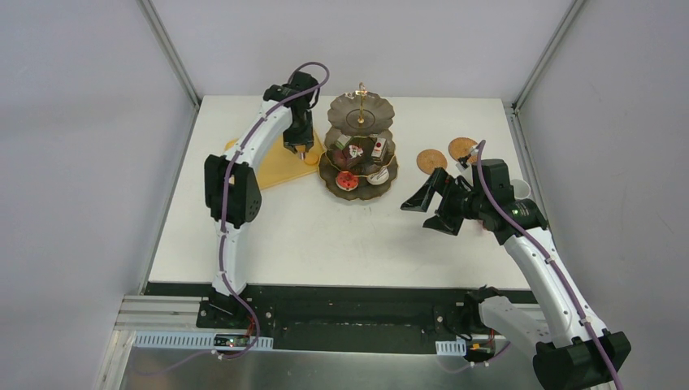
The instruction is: Serve the afternoon tea
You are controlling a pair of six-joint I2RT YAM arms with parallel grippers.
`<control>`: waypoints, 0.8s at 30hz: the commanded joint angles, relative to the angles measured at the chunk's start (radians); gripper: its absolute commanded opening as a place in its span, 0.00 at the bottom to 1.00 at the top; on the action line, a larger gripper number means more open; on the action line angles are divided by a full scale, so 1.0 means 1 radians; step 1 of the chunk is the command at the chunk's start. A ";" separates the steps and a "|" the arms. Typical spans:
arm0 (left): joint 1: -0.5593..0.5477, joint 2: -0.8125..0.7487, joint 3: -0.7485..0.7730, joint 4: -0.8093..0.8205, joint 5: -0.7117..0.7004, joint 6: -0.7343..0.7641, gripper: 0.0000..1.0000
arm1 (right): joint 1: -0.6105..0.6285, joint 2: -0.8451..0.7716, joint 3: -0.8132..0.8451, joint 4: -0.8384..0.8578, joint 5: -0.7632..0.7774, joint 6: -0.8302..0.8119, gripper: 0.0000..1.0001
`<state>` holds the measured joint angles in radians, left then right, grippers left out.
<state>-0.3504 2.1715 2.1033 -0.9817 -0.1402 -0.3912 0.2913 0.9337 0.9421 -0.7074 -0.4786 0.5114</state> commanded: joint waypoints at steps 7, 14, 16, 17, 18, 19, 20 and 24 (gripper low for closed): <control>0.067 -0.358 -0.193 -0.062 -0.159 0.081 0.22 | -0.007 0.001 0.001 0.014 0.006 -0.008 0.99; 0.146 -0.614 -0.274 -0.108 -0.246 0.098 0.26 | -0.009 0.001 -0.002 0.022 0.002 -0.006 0.99; 0.148 -0.665 -0.249 -0.108 -0.262 0.096 0.29 | -0.009 0.003 -0.003 0.023 0.000 -0.005 0.99; 0.148 -0.684 -0.227 -0.107 -0.261 0.090 0.31 | -0.008 0.004 -0.003 0.024 -0.001 -0.005 0.99; 0.148 -0.703 -0.202 -0.102 -0.256 0.080 0.31 | -0.009 0.006 -0.004 0.025 -0.003 -0.005 0.99; 0.148 -0.713 -0.173 -0.094 -0.241 0.069 0.31 | -0.009 0.007 -0.004 0.024 -0.005 -0.004 0.99; 0.148 -0.724 -0.144 -0.076 -0.216 0.060 0.31 | -0.010 0.008 -0.004 0.025 -0.007 -0.004 0.99; 0.148 -0.780 -0.112 0.079 -0.015 0.026 0.34 | -0.009 0.007 -0.002 0.021 -0.008 -0.002 0.99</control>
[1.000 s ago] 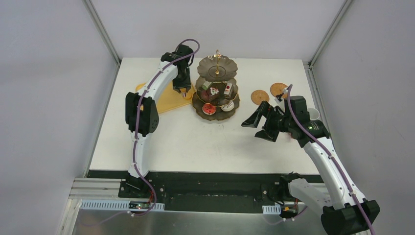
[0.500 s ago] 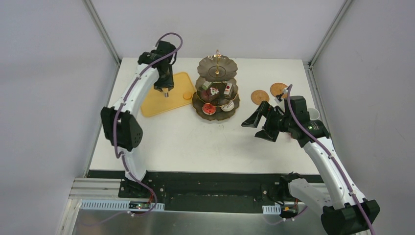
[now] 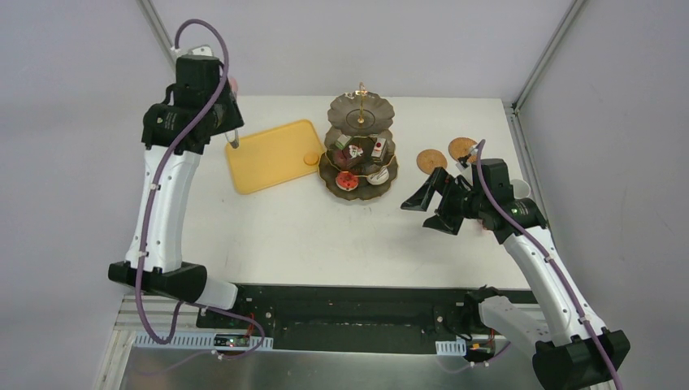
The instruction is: Serve the afternoon tea
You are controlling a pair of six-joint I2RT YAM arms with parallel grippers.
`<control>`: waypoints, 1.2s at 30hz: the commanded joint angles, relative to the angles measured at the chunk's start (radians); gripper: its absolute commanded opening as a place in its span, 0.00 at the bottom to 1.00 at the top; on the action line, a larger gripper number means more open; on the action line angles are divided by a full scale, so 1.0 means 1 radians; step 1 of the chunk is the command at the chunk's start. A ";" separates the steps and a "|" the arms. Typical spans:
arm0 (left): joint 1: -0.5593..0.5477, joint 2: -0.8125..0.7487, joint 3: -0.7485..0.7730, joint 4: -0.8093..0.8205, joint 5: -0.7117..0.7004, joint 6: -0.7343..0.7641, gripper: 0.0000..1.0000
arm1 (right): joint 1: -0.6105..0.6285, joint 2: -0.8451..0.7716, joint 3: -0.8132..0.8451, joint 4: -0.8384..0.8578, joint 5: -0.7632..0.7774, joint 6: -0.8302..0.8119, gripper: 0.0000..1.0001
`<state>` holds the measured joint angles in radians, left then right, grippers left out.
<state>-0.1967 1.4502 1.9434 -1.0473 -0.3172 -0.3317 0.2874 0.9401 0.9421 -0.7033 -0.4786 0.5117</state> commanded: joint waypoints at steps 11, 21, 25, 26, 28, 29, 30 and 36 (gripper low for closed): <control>-0.187 -0.172 -0.139 0.428 0.548 0.181 0.36 | -0.006 0.002 0.000 0.015 -0.001 0.002 0.99; -0.307 -0.126 -0.168 0.396 0.433 0.346 0.35 | -0.007 0.000 -0.001 0.018 -0.002 0.013 0.99; -0.315 -0.095 -0.153 0.377 0.451 0.373 0.35 | -0.006 -0.004 -0.003 0.018 -0.003 0.016 0.99; -0.317 -0.088 -0.153 0.380 0.451 0.376 0.35 | -0.006 -0.004 -0.003 0.016 -0.002 0.016 0.99; -0.318 -0.071 -0.144 0.372 0.447 0.386 0.35 | -0.005 -0.003 -0.002 0.017 -0.001 0.016 0.99; -0.319 -0.061 -0.138 0.373 0.448 0.392 0.35 | -0.006 -0.001 -0.001 0.016 -0.001 0.016 0.99; -0.319 -0.055 -0.134 0.376 0.452 0.396 0.35 | -0.006 0.001 0.001 0.016 -0.002 0.016 0.99; -0.319 0.015 -0.097 0.371 0.450 0.420 0.35 | -0.006 0.009 0.003 0.020 -0.006 0.017 0.99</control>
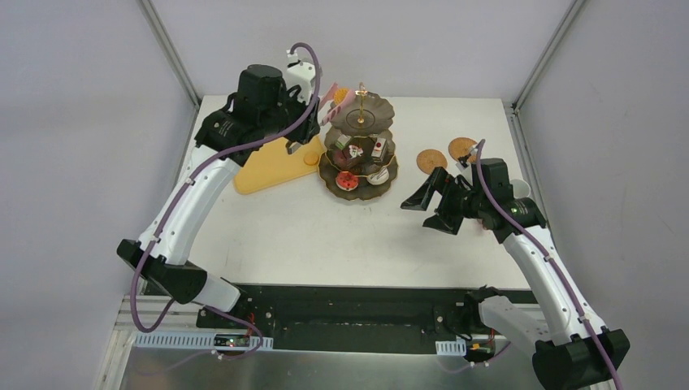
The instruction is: Serve the afternoon tea
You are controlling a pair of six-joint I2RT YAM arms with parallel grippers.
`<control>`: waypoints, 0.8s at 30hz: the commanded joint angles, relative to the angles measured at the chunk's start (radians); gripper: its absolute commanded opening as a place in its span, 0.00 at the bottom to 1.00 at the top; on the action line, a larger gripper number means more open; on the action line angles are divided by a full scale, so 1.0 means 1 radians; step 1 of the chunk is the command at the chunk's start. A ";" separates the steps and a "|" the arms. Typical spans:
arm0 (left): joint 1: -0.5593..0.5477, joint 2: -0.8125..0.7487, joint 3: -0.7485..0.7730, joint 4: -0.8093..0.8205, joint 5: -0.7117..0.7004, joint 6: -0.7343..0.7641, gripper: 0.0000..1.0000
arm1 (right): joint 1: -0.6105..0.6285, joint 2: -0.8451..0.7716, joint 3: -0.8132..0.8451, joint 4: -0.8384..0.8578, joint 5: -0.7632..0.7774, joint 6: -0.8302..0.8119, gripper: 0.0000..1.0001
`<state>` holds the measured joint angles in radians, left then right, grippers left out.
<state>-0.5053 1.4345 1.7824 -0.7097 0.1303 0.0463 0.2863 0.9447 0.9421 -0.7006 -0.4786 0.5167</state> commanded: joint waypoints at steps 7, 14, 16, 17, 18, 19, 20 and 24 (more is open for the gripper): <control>-0.010 0.082 0.081 0.033 0.007 0.055 0.37 | -0.006 0.001 0.004 0.015 -0.004 0.009 0.99; -0.010 0.115 0.094 0.033 0.003 0.059 0.39 | -0.006 -0.002 0.005 0.012 -0.001 0.005 0.99; -0.010 0.121 0.095 0.029 0.002 0.059 0.39 | -0.007 -0.003 0.003 0.013 0.000 0.005 0.99; -0.010 0.122 0.094 0.030 0.001 0.059 0.39 | -0.007 -0.002 0.003 0.013 0.000 0.005 0.99; -0.010 0.122 0.093 0.030 0.001 0.060 0.39 | -0.007 -0.004 0.003 0.012 0.001 0.005 0.99; -0.010 0.122 0.091 0.030 -0.001 0.062 0.39 | -0.007 -0.003 0.005 0.012 0.000 0.005 0.99; -0.010 0.122 0.091 0.030 -0.005 0.063 0.39 | -0.007 -0.005 0.004 0.012 0.000 0.005 0.99; -0.010 0.128 0.089 0.027 -0.014 0.069 0.40 | -0.008 -0.006 0.000 0.011 -0.001 0.005 0.99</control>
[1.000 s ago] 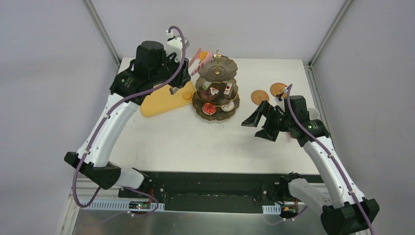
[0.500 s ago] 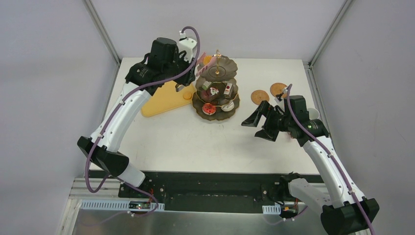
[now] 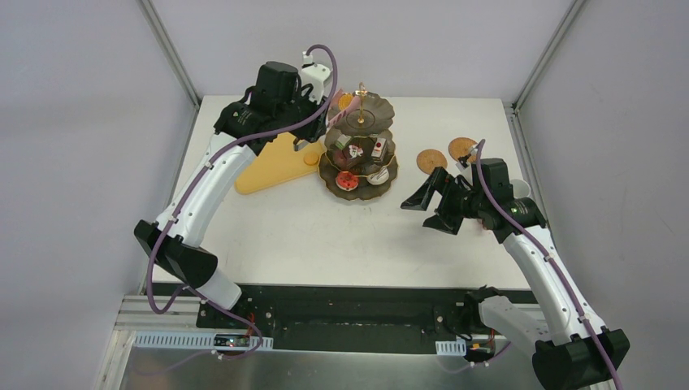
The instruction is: Serve the afternoon tea
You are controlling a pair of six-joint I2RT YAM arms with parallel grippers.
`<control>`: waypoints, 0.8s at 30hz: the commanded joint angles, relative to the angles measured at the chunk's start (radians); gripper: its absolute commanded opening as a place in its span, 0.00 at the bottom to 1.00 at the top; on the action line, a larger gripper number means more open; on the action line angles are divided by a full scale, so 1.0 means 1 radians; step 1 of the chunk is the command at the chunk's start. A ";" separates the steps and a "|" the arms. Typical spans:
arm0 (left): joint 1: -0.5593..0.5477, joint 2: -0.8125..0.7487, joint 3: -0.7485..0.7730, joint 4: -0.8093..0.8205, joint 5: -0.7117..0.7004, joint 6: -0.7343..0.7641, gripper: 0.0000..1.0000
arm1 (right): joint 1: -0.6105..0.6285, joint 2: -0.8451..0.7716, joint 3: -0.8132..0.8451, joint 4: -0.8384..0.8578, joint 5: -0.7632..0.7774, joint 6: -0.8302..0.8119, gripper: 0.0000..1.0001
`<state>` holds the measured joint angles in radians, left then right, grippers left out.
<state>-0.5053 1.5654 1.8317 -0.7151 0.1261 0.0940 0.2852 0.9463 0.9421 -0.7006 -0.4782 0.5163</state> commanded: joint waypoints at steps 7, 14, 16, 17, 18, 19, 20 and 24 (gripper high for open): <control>-0.010 0.006 0.033 0.020 -0.011 0.028 0.40 | -0.007 -0.011 0.007 0.009 -0.003 0.007 0.99; -0.010 0.006 0.030 0.013 -0.015 0.035 0.44 | -0.007 -0.010 0.006 0.010 -0.007 0.007 0.99; -0.010 0.007 0.031 0.008 -0.019 0.036 0.45 | -0.007 -0.012 0.006 0.009 -0.006 0.007 0.99; -0.010 0.009 0.031 0.005 -0.021 0.037 0.45 | -0.007 -0.014 0.005 0.009 -0.004 0.007 0.99; -0.010 0.010 0.033 0.004 -0.022 0.038 0.45 | -0.008 -0.015 0.004 0.010 -0.005 0.007 0.99; -0.010 0.008 0.034 0.003 -0.022 0.038 0.45 | -0.008 -0.017 0.003 0.009 -0.006 0.007 0.99; -0.010 0.005 0.034 0.007 -0.022 0.038 0.45 | -0.009 -0.017 0.003 0.009 -0.007 0.007 0.99; -0.010 -0.005 0.042 0.017 -0.028 0.042 0.46 | -0.008 -0.021 0.001 0.007 -0.005 0.008 0.99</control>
<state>-0.5053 1.5738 1.8320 -0.7227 0.1192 0.1181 0.2844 0.9447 0.9421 -0.7006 -0.4786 0.5163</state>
